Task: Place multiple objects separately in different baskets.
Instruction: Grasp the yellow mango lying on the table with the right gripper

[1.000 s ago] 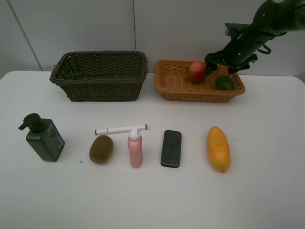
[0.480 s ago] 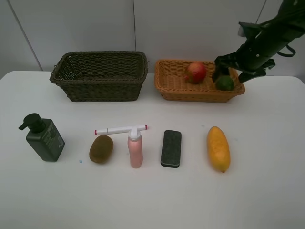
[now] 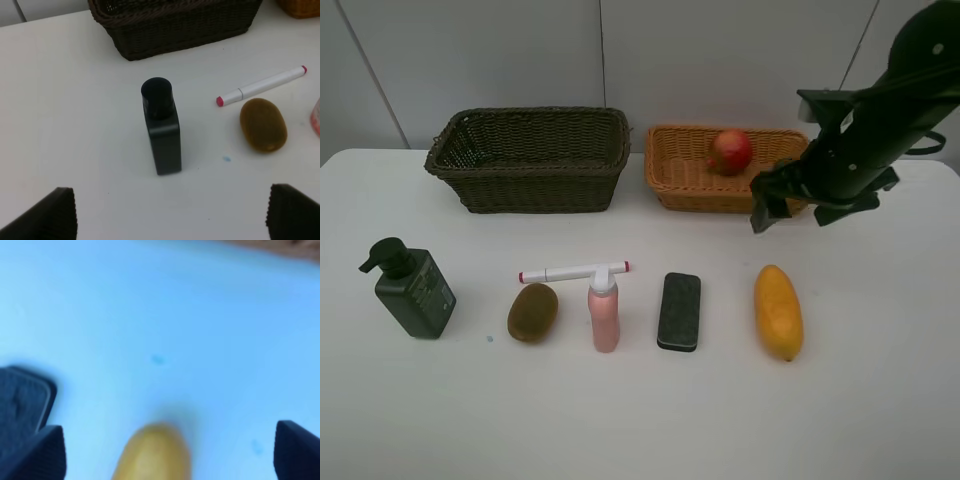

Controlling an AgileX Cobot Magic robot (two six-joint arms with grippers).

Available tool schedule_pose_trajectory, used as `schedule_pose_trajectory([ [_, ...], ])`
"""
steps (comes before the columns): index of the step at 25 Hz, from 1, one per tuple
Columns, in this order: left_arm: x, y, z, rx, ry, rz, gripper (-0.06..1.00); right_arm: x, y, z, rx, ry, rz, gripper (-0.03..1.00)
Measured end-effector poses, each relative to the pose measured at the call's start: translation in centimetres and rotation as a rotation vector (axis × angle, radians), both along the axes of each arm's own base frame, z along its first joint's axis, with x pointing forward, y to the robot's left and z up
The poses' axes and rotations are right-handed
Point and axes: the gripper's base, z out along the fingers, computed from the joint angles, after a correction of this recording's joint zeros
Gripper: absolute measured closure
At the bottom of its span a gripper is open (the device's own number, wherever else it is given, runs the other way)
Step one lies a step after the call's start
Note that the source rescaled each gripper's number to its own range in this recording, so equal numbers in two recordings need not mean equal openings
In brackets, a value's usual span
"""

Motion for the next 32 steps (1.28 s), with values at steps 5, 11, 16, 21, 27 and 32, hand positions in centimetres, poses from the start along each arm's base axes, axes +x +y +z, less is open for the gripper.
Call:
schedule_pose_trajectory([
  [5, 0.0, 0.0, 0.0, 0.0, 0.0, 0.0, -0.06, -1.9, 1.4, -1.6, -0.024, 0.054, -0.001, -0.03],
  [11, 0.0, 0.0, 0.0, 0.0, 0.0, 0.0, -0.06, -3.5, 1.0, -3.7, -0.004, 0.104, -0.036, -0.03],
  [16, 0.0, 0.0, 0.0, 0.0, 0.0, 0.0, -0.06, -4.3, 0.9, -5.0, 0.026, 0.125, -0.066, -0.03],
  [21, 0.0, 0.0, 0.0, 0.0, 0.0, 0.0, -0.06, -4.0, 1.1, -7.1, 0.018, 0.168, -0.079, -0.03],
  [27, 0.0, 0.0, 0.0, 0.0, 0.0, 0.0, -0.06, -3.6, 1.3, -9.7, -0.003, 0.215, -0.084, -0.03],
  [32, 0.0, 0.0, 0.0, 0.0, 0.0, 0.0, -0.06, -3.5, 1.3, -9.8, 0.0, 0.209, -0.085, -0.03],
])
